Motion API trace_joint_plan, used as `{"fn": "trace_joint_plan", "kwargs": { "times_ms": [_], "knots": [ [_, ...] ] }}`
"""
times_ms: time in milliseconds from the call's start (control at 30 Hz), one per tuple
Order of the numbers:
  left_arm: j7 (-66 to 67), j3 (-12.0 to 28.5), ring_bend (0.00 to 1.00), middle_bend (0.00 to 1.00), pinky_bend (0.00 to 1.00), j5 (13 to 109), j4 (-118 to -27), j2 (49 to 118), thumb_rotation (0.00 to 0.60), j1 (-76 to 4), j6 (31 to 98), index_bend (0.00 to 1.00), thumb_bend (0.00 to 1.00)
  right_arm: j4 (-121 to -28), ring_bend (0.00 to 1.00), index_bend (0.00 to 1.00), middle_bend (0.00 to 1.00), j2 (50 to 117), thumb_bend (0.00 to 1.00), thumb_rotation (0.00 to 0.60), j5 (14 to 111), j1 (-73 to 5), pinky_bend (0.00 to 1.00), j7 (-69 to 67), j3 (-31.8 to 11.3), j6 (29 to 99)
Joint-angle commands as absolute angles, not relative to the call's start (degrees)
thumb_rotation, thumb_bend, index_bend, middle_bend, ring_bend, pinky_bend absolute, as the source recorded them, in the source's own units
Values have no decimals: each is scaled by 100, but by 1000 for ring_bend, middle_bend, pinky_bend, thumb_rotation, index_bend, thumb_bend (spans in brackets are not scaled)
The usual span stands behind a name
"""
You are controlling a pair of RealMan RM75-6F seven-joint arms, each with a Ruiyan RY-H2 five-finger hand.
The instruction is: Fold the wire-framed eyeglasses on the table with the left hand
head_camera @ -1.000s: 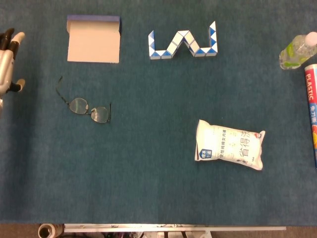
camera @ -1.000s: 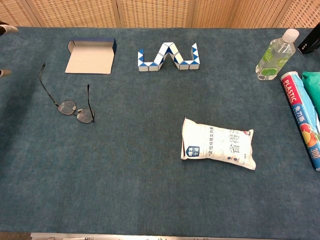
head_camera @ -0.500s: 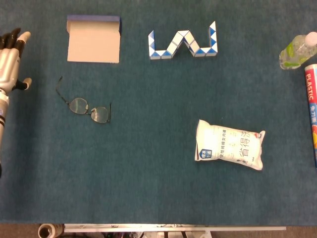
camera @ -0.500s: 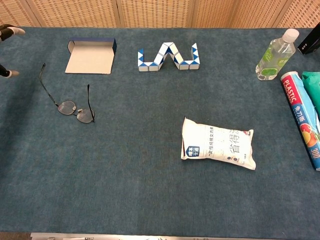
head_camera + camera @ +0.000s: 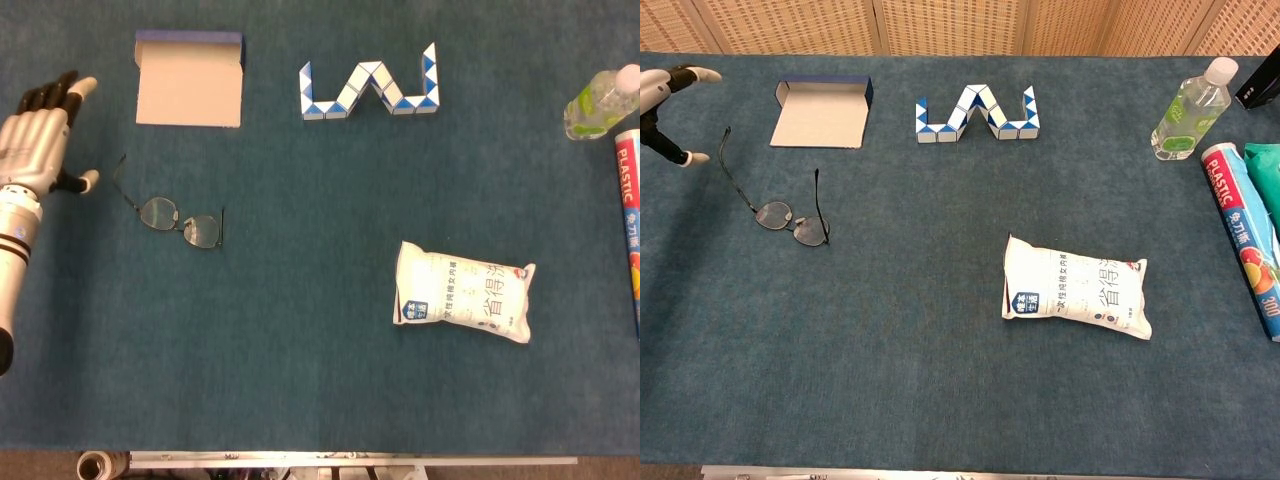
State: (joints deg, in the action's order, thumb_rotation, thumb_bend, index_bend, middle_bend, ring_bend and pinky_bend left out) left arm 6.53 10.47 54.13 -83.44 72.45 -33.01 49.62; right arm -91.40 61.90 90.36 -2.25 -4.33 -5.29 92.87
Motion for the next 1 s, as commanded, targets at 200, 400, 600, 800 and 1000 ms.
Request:
{"fn": "trace_joint_plan", "kwargs": {
  "times_ms": [200,400,600,800,1000],
  "knots": [
    [571,1019,0,0,0,5448,-8582,7196,600,-3337,4886,49,204,-9142,278,451,439,6184,229,600,9041,-220,271,-449,-529,9298],
    [497,989,0,0,0,5491,-8724,7180,600,-3340,4872,49,204,-9147,278,451,439,6173,229,600,9049,-211,271,-468,-530,9317],
    [466,971,0,0,0,5536,-8840,7165,600,-3363,4876,49,204,-9151,278,451,439,6169,230,600,9051,-214,271,-472,-529,9311],
    [479,914,0,0,0,5570,-8993,7122,600,-3367,4883,49,204,-9151,278,451,439,6163,229,600,9050,-209,271,-485,-533,9322],
    [457,849,0,0,0,5624,-9153,7079,600,-3340,4903,49,204,-9157,278,451,439,6157,229,600,9057,-206,271,-493,-530,9327]
  ]
}}
